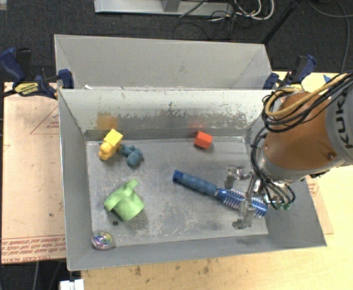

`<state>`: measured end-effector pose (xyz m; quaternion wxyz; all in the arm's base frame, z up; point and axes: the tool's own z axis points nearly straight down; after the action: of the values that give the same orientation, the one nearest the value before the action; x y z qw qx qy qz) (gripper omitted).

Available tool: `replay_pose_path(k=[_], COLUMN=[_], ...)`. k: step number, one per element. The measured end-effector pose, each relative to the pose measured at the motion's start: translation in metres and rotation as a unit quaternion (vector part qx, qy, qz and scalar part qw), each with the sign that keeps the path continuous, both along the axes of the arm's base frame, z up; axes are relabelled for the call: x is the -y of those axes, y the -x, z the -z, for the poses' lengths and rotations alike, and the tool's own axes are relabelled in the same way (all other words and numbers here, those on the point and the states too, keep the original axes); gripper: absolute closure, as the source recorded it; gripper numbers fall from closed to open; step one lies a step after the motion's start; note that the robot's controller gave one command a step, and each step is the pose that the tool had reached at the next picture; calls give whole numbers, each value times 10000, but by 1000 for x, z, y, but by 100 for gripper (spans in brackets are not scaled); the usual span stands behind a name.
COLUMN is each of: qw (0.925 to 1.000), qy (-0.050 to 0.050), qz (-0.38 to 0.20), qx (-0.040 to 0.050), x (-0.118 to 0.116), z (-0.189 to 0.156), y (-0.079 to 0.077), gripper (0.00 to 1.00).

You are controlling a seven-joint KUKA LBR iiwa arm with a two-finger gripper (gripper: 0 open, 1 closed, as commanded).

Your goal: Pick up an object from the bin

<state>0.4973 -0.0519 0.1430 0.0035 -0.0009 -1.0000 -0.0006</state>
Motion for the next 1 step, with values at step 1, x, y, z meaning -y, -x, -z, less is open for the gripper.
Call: replay_pose_path(k=[1], qw=[9948], qy=[3], qz=[1015], qx=[30], x=[13], z=[75], y=[-47], gripper=[0])
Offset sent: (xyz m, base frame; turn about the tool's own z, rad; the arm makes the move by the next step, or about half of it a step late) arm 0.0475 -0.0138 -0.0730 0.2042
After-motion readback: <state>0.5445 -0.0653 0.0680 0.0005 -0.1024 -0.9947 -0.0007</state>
